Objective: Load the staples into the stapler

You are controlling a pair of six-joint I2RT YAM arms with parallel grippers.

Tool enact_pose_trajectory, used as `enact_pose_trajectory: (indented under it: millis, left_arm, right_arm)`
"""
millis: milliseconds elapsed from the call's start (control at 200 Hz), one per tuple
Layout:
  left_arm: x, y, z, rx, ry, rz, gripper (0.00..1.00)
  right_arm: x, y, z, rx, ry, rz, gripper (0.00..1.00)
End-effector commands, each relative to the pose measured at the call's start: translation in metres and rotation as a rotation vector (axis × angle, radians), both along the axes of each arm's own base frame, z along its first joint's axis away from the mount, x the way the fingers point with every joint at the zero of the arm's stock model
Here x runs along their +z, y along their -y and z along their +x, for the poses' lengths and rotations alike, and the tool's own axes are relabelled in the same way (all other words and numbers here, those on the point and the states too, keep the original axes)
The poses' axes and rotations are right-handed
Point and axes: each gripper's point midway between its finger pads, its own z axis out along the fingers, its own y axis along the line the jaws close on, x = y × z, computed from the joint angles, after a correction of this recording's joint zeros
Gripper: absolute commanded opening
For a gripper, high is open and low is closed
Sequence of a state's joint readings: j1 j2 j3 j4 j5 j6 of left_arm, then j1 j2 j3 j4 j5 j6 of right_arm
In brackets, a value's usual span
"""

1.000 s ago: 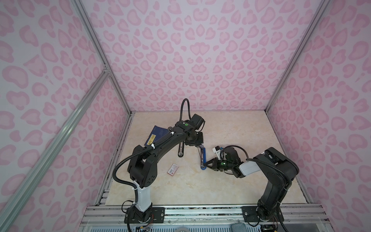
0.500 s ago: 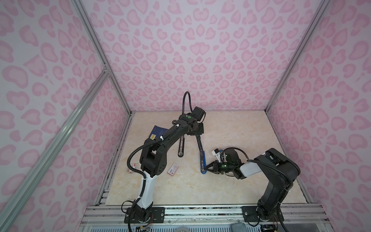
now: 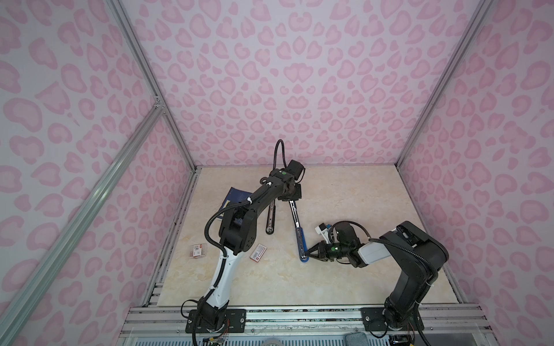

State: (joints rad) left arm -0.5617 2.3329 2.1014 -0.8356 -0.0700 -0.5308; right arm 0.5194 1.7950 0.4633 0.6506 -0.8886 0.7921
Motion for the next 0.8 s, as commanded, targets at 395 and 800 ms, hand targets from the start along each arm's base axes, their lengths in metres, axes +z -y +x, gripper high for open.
enact_pose_trajectory:
  millis: [395,800]
  left_arm:
    - [-0.046,-0.009,-0.001,-0.032,-0.099,0.072,0.04]
    - [-0.04,-0.004,0.001,-0.043,-0.105,0.018,0.35]
  right_arm:
    - [-0.04,0.025,-0.009,-0.057,-0.061,-0.194,0.0]
    - [-0.041,0.029,-0.009,-0.071,-0.067,-0.211,0.0]
